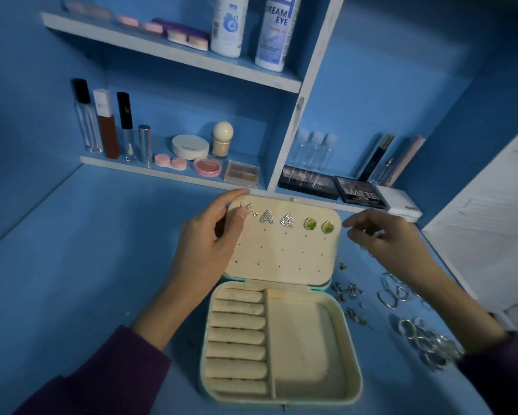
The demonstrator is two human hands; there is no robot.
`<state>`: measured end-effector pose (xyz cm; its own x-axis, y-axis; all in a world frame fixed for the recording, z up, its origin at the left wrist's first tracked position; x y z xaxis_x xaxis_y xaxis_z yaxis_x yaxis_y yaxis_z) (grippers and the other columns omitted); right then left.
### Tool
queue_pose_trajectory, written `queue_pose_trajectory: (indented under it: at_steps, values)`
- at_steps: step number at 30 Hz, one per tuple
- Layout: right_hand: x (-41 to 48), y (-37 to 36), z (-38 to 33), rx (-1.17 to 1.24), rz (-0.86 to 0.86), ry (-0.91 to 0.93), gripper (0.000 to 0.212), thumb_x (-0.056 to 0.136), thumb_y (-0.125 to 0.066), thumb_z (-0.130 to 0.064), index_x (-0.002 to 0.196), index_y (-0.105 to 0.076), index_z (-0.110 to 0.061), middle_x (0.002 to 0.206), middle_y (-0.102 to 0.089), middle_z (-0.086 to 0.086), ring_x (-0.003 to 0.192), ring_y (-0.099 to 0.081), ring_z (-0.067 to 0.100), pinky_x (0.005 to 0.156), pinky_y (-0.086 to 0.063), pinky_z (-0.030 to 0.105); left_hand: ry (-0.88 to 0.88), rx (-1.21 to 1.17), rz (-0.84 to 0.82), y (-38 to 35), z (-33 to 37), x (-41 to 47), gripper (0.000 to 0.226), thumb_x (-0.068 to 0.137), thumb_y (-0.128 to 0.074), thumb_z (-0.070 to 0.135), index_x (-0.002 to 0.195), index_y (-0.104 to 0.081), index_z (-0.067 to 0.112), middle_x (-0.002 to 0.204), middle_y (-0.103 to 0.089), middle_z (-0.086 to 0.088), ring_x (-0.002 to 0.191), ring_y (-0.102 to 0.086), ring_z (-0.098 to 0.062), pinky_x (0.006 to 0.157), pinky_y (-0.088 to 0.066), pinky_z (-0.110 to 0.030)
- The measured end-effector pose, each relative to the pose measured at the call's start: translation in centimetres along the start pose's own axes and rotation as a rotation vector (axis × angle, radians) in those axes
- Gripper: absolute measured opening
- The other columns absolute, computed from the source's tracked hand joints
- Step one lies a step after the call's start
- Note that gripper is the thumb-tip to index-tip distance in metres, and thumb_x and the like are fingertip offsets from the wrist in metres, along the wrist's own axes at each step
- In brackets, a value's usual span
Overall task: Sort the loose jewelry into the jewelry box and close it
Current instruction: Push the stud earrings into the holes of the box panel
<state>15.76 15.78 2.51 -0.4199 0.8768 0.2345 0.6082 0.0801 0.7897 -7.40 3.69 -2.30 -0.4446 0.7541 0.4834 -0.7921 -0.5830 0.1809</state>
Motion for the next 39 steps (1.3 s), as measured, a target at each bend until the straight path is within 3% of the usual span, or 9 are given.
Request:
queue_pose_trajectory:
  at_steps: [3, 8, 12, 15, 17, 20, 29, 33, 39]
  values:
    - [-0.1, -0.7, 1.4, -0.151, -0.081, 0.020, 0.018, 0.084, -0.064, -0.008, 0.082, -0.067, -0.025, 0.077, -0.067, -0.005, 0.069, -0.057, 0.009, 0.062, -0.039, 0.005, 0.007, 0.002, -0.006, 0.0, 0.0, 0.0, 0.024, 0.088, -0.047, 0.050, 0.108, -0.055, 0.060, 0.069, -0.056, -0.018, 0.063, -0.050, -0.031, 0.058, -0.045, -0.043]
    - [-0.4, -1.0, 3.2, -0.279, -0.163, 0.064, 0.024, 0.081, -0.059, 0.003, 0.084, -0.072, -0.018, 0.079, -0.066, -0.005, 0.076, -0.058, 0.013, 0.074, -0.041, 0.016, 0.029, 0.012, -0.003, 0.1, -0.1, -0.1, 0.028, 0.084, -0.046, 0.054, 0.109, -0.056, 0.058, 0.082, -0.067, -0.015, 0.076, -0.059, -0.035, 0.068, -0.051, -0.051]
    - [-0.4, -0.8, 4.1, -0.250, -0.194, 0.092, 0.025, 0.079, -0.060, 0.006, 0.085, -0.073, -0.014, 0.078, -0.066, -0.006, 0.071, -0.055, -0.002, 0.068, -0.035, -0.001, 0.076, -0.035, 0.005, 0.1, -0.1, -0.2, 0.026, 0.086, -0.052, 0.041, 0.110, -0.060, 0.046, 0.083, -0.069, 0.003, 0.071, -0.059, -0.013, 0.067, -0.050, -0.033]
    - [-0.1, -0.7, 4.6, -0.230, -0.190, 0.107, 0.021, 0.082, -0.061, 0.004, 0.088, -0.073, -0.013, 0.079, -0.066, -0.008, 0.070, -0.055, -0.004, 0.068, -0.035, -0.002, 0.093, -0.058, 0.006, 0.0, 0.0, -0.2, 0.025, 0.088, -0.054, 0.038, 0.112, -0.060, 0.044, 0.084, -0.070, 0.000, 0.073, -0.060, -0.015, 0.067, -0.049, -0.031]
    - [0.2, -0.8, 4.8, -0.215, -0.208, 0.117, 0.018, 0.084, -0.063, 0.000, 0.089, -0.073, -0.014, 0.080, -0.067, -0.007, 0.071, -0.057, -0.001, 0.069, -0.038, 0.000, 0.093, -0.075, 0.004, -0.1, 0.0, -0.3, 0.023, 0.093, -0.057, 0.030, 0.113, -0.059, 0.040, 0.082, -0.070, 0.006, 0.074, -0.058, 0.000, 0.067, -0.047, -0.018]
    - [0.7, -1.0, 4.7, -0.177, -0.219, 0.143, 0.013, 0.084, -0.065, -0.004, 0.089, -0.073, -0.013, 0.080, -0.068, -0.007, 0.073, -0.060, 0.004, 0.070, -0.040, 0.003, 0.091, -0.067, -0.001, 0.0, 0.1, -0.3, 0.027, 0.094, -0.053, 0.022, 0.118, -0.059, 0.032, 0.091, -0.069, 0.011, 0.077, -0.059, 0.005, 0.067, -0.045, -0.008]
    - [2.7, -1.7, 4.4, -0.206, -0.358, 0.189, 0.025, 0.084, -0.066, -0.006, 0.082, -0.070, -0.030, 0.079, -0.070, -0.010, 0.073, -0.060, -0.004, 0.065, -0.039, 0.004, 0.101, -0.080, 0.003, -0.1, 0.1, -0.2, 0.026, 0.091, -0.052, 0.029, 0.115, -0.059, 0.038, 0.094, -0.071, 0.015, 0.082, -0.062, 0.005, 0.071, -0.047, -0.010]
    - [3.0, -1.7, 4.1, -0.210, -0.397, 0.195, 0.021, 0.083, -0.065, -0.002, 0.084, -0.076, -0.021, 0.079, -0.069, -0.011, 0.072, -0.058, -0.007, 0.065, -0.038, 0.003, 0.091, -0.076, 0.002, 0.0, 0.0, -0.2, 0.024, 0.093, -0.057, 0.030, 0.113, -0.062, 0.042, 0.095, -0.071, 0.016, 0.083, -0.063, 0.002, 0.071, -0.049, -0.014]
    - [3.2, -1.8, 4.1, -0.233, -0.405, 0.223, 0.022, 0.082, -0.065, -0.002, 0.084, -0.077, -0.020, 0.083, -0.073, -0.005, 0.068, -0.059, -0.001, 0.066, -0.038, 0.004, 0.087, -0.084, -0.003, -0.1, 0.1, -0.2, 0.023, 0.094, -0.055, 0.031, 0.115, -0.059, 0.040, 0.095, -0.071, 0.014, 0.085, -0.064, -0.001, 0.070, -0.050, -0.018]
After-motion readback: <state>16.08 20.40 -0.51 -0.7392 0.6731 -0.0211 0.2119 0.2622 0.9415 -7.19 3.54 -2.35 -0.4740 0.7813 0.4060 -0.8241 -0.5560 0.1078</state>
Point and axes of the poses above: each hand's wrist, its own x-axis towards the middle knuckle, its own y-axis out of the back of the hand, z = x × y, the point moved 3 cm from there along x, towards the middle knuckle
